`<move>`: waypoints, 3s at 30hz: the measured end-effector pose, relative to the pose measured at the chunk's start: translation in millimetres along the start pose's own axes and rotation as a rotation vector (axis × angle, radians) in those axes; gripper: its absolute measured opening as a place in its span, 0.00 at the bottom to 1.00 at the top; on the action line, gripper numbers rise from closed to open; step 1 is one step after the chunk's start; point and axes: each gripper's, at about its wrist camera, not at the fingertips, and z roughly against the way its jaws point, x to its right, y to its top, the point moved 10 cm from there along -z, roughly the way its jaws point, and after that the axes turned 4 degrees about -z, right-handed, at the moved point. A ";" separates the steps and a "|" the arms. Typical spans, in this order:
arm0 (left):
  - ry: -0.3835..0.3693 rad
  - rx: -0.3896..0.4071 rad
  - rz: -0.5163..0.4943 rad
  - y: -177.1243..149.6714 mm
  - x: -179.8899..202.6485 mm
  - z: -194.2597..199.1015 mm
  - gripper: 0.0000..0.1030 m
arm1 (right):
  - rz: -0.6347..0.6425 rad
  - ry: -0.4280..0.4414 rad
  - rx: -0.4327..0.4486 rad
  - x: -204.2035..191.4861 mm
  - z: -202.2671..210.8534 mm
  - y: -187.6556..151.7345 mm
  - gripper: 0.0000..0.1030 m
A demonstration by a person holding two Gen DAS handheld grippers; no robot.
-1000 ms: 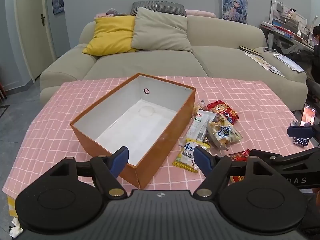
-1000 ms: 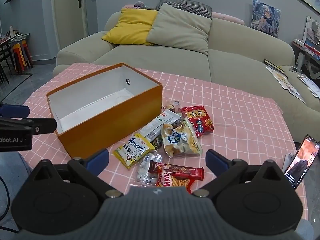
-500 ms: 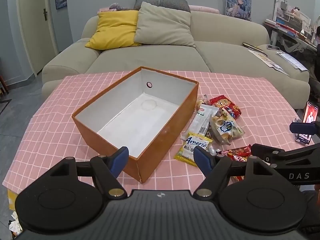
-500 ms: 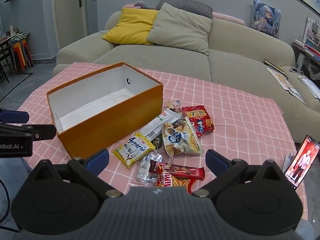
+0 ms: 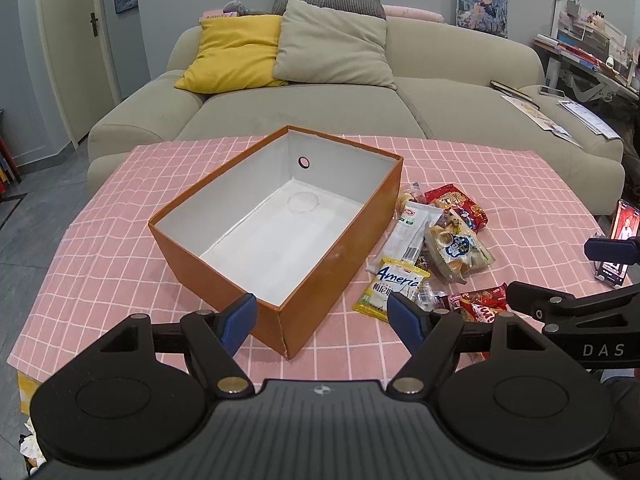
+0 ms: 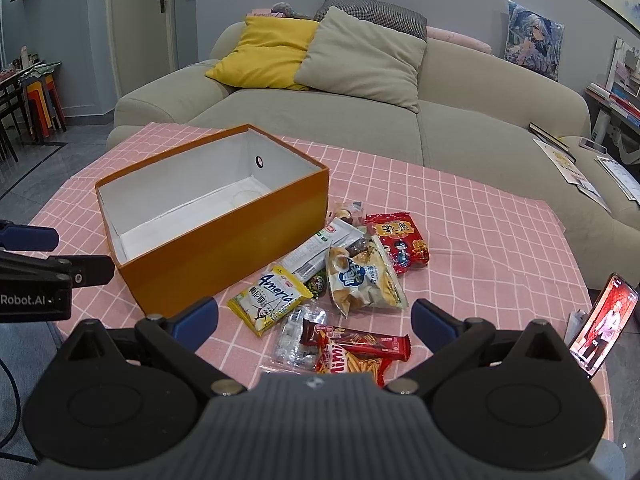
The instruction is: Organize snacks
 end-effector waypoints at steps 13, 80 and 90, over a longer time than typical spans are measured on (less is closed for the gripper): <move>0.001 0.002 0.006 -0.3 -0.5 1.2 0.85 | 0.005 0.000 0.001 -2.6 1.2 0.6 0.96; -0.224 -0.077 -0.060 -3.0 53.1 -23.9 0.54 | -0.022 0.050 -0.095 27.1 -32.5 -40.4 0.65; -0.283 -0.177 -0.106 -18.8 79.9 -71.6 0.60 | -0.128 0.020 -0.243 53.7 -78.2 -72.8 0.72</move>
